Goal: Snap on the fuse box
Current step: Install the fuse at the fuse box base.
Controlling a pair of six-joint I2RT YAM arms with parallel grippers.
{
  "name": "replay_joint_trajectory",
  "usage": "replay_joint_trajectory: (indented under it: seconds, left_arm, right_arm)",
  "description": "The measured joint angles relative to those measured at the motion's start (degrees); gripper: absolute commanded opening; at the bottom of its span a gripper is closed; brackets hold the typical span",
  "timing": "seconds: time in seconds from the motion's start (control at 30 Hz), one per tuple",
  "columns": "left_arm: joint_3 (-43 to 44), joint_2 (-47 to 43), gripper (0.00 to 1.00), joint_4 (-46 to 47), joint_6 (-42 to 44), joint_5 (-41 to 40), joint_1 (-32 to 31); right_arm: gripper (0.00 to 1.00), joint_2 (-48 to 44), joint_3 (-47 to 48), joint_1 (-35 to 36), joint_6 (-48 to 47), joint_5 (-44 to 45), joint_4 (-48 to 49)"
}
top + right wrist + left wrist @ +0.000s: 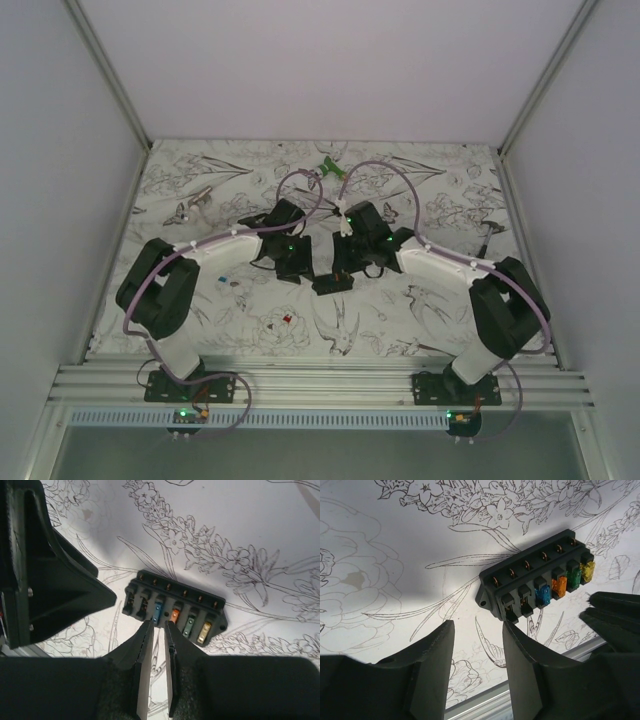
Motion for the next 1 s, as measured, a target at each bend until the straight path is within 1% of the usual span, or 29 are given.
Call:
replay_joint_trajectory:
  seconds: [0.17, 0.33, 0.67, 1.0]
  left_arm:
    - [0.0, 0.09, 0.42, 1.46, -1.14, 1.38, 0.13]
    - [0.0, 0.76, 0.4, 2.67, -1.66, 2.67, 0.13]
    - [0.0, 2.54, 0.35, 4.59, -2.71, 4.7, 0.13]
    - [-0.24, 3.17, 0.32, 6.78, -3.41, 6.01, 0.13]
  right_arm:
    - [0.17, 4.22, 3.87, 0.5, 1.75, -0.76, -2.62]
    - [0.15, 6.99, 5.14, 0.72, 2.97, -0.9, -5.11]
    - [0.11, 9.05, 7.93, 1.51, 4.02, -1.68, -8.63]
    - [0.07, 11.13, 10.75, 2.12, 4.04, -1.2, -11.74]
